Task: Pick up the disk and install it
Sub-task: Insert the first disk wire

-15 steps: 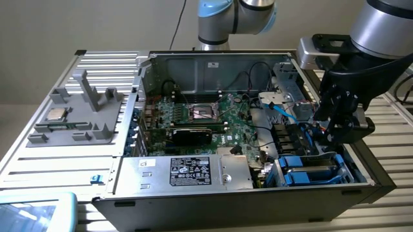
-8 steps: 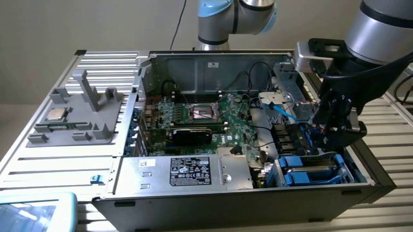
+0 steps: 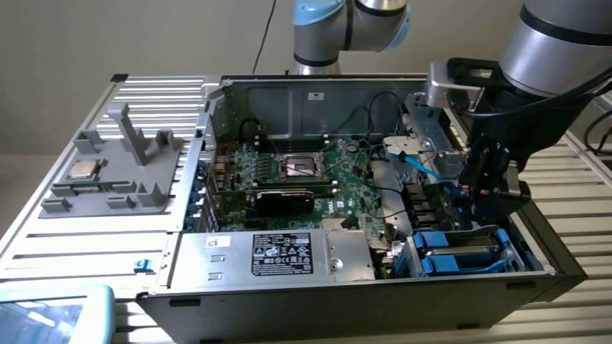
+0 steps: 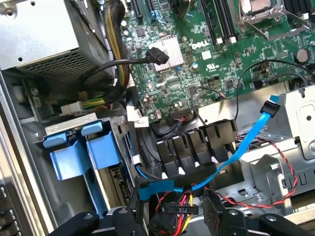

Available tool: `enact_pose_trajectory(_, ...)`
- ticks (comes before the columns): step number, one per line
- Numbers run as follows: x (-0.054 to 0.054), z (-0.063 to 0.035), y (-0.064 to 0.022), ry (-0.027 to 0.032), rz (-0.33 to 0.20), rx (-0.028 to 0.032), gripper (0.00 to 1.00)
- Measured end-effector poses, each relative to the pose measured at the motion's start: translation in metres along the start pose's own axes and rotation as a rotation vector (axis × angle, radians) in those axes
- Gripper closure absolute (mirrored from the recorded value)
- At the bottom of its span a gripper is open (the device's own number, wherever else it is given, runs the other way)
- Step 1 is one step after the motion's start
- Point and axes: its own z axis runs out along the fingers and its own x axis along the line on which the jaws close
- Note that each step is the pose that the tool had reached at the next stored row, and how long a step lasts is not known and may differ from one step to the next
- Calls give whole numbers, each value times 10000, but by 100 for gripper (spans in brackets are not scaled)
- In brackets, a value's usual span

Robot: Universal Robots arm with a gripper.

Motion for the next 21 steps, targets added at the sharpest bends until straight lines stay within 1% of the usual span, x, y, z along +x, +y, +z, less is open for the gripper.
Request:
enact_pose_trajectory(3,-3,0,6,-26,150,113,40)
enact_pose_trajectory(9,8,-3,49,-12,463,152,40)
enact_pose_trajectory(11,10,-4,61,-10,562,174,40)
enact_pose_trajectory(15,7,-4,74,-31,750,274,40)
enact_pose_trajectory(16,5,-4,74,-32,796,289,40)
enact_pose_trajectory(17,4,-3,74,-33,842,301,42)
enact_pose_trajectory(18,3,-3,75,-30,885,306,49)
enact_pose_trajectory(19,2,-4,76,-28,919,310,49)
enact_pose_trajectory(21,2,-4,76,-26,948,314,61)
